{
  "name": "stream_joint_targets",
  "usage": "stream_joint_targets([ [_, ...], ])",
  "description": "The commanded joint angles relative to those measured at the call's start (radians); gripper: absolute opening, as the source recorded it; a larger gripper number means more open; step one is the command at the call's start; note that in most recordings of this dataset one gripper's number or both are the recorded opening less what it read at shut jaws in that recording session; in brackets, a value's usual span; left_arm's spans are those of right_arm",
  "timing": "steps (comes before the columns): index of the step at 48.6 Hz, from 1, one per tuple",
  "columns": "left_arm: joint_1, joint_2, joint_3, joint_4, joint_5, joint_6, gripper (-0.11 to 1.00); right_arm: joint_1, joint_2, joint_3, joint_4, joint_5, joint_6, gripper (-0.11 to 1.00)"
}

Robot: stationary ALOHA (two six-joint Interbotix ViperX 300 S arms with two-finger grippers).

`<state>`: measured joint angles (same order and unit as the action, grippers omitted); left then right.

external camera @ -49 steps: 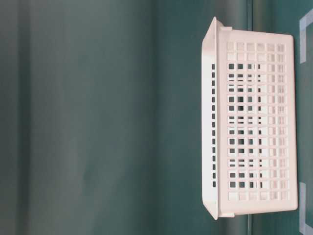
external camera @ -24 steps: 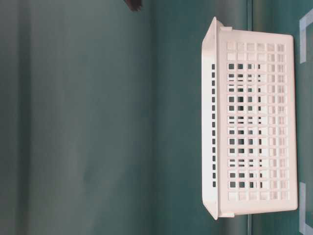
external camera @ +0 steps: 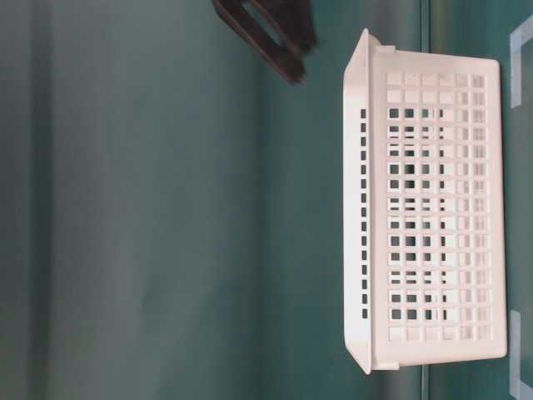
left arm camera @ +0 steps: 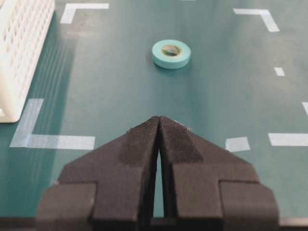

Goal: Put the tape in the middle into the white basket.
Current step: 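Lower the open right gripper over the teal tape roll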

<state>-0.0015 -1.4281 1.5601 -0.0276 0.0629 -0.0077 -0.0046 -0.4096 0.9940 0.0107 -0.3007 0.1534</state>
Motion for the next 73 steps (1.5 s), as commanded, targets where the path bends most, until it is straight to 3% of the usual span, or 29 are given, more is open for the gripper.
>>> stream_joint_targets([
  [1, -0.003, 0.006, -0.014, -0.002, -0.009, 0.002, -0.11, 0.000, 0.037, -0.041, 0.003, 0.011, 0.002, 1.00],
  [22, -0.003, 0.006, -0.014, -0.002, -0.009, 0.002, -0.11, 0.008, 0.224, -0.144, 0.003, 0.066, 0.002, 1.00],
  [73, -0.003, 0.006, -0.014, -0.002, -0.009, 0.002, -0.11, 0.040, 0.453, -0.238, 0.000, 0.109, 0.069, 1.00],
])
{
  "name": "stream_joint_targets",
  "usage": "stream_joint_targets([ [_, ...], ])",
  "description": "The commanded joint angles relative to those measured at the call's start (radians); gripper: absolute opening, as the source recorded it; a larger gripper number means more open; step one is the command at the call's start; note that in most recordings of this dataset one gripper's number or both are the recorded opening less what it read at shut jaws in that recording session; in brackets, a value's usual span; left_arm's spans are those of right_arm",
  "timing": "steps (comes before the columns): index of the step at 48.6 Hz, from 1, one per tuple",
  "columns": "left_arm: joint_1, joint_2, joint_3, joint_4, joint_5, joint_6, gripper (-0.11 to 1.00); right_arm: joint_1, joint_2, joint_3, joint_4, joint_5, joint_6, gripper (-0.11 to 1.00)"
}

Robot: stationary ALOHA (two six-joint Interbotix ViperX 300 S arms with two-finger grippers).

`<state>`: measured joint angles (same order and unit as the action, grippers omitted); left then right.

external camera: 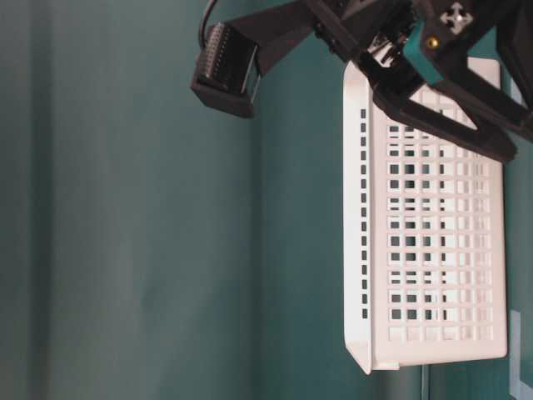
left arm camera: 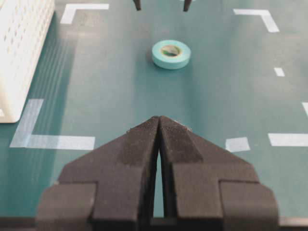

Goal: Put the tape in the middle into the white basket.
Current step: 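Lower the open right gripper over the teal tape roll, then close the right gripper fingers around the tape roll's sides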

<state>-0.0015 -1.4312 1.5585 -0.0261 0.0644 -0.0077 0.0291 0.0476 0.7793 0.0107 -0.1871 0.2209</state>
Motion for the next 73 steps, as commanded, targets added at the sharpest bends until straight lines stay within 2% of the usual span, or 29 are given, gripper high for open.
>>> stream_joint_targets([
  [1, -0.003, 0.009, -0.012, -0.003, -0.011, 0.002, -0.11, 0.008, -0.002, -0.023, -0.002, -0.005, 0.002, 1.00],
  [26, -0.003, 0.009, -0.012, -0.003, -0.009, 0.002, -0.11, 0.012, 0.095, -0.095, -0.003, 0.040, 0.002, 1.00],
  [73, -0.003, 0.009, -0.012, -0.003, -0.011, 0.002, -0.11, 0.020, 0.161, -0.137, -0.003, 0.038, 0.002, 1.00],
])
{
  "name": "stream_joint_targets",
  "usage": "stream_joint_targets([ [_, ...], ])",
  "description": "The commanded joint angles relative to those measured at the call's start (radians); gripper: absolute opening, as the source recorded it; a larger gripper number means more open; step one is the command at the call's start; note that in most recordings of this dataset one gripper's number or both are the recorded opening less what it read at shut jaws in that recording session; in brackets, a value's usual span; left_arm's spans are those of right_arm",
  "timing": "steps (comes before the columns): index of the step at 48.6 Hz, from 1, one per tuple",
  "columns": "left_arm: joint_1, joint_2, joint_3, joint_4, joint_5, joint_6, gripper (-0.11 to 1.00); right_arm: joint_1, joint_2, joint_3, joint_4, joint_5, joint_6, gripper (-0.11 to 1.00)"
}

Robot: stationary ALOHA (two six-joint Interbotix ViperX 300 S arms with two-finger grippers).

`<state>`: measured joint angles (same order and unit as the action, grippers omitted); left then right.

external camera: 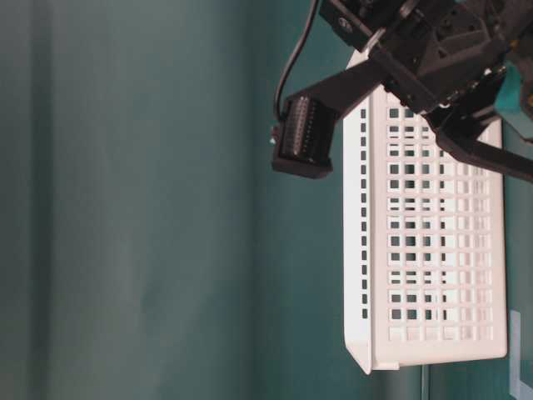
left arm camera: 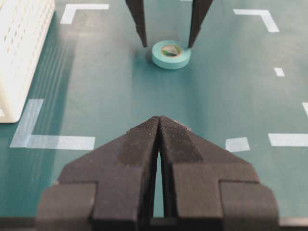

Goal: Put the tape in the middle into the white basket.
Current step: 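Close the right gripper fingers around the tape roll's sides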

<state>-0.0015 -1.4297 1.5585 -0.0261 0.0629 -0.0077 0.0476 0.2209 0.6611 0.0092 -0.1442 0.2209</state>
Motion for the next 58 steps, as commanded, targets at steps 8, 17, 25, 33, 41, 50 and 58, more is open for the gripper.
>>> stream_joint_targets([
  [8, -0.003, 0.008, -0.012, -0.003, -0.009, 0.002, -0.11, 0.002, -0.005, -0.023, -0.002, -0.003, 0.003, 1.00],
  [17, -0.003, 0.008, -0.012, -0.003, -0.009, 0.002, -0.11, 0.002, 0.003, -0.025, -0.002, -0.003, 0.008, 1.00],
  [25, -0.003, 0.008, -0.012, -0.003, -0.009, 0.002, -0.11, 0.003, 0.003, -0.028, -0.002, -0.003, 0.015, 1.00],
  [33, -0.003, 0.008, -0.012, -0.003, -0.009, 0.002, -0.11, 0.005, 0.002, -0.031, -0.002, -0.003, 0.015, 1.00],
  [41, -0.003, 0.008, -0.012, -0.003, -0.009, 0.002, -0.11, 0.006, 0.002, -0.038, -0.002, -0.003, 0.015, 1.00],
  [50, -0.003, 0.008, -0.012, -0.003, -0.009, 0.002, -0.11, 0.011, 0.002, -0.040, -0.003, -0.003, 0.015, 1.00],
  [58, -0.003, 0.008, -0.012, -0.003, -0.009, 0.002, -0.11, 0.012, 0.002, -0.038, -0.002, -0.003, 0.017, 1.00],
])
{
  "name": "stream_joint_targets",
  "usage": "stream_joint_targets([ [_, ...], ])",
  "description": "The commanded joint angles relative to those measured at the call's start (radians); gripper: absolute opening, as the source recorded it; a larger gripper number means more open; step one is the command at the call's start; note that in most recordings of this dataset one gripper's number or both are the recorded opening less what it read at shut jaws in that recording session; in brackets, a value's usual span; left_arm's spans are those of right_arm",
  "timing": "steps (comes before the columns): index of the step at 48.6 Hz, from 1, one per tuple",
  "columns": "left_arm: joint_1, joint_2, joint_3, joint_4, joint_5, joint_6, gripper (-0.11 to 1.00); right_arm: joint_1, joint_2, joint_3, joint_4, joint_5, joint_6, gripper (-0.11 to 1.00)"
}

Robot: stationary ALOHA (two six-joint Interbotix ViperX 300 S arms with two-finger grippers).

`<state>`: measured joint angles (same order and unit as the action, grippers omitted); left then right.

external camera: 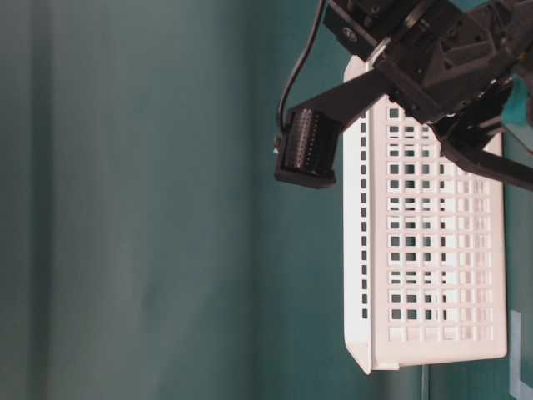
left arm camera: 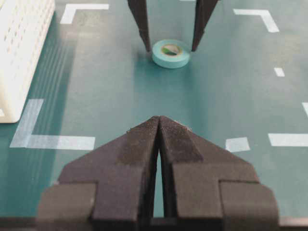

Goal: Put the tape in the middle into the white basket.
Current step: 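Close the right gripper fingers around the tape roll's sides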

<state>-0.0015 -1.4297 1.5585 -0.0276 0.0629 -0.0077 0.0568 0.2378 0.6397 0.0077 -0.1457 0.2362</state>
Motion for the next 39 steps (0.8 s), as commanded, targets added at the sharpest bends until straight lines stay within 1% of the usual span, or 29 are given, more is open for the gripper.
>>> stream_joint_targets([
  [1, -0.003, 0.008, -0.012, -0.002, -0.009, 0.002, -0.11, 0.003, -0.014, -0.017, 0.000, -0.002, 0.002, 1.00],
  [39, -0.003, 0.008, -0.012, 0.000, -0.009, 0.002, -0.11, 0.005, 0.012, -0.014, 0.000, -0.006, 0.003, 1.00],
])
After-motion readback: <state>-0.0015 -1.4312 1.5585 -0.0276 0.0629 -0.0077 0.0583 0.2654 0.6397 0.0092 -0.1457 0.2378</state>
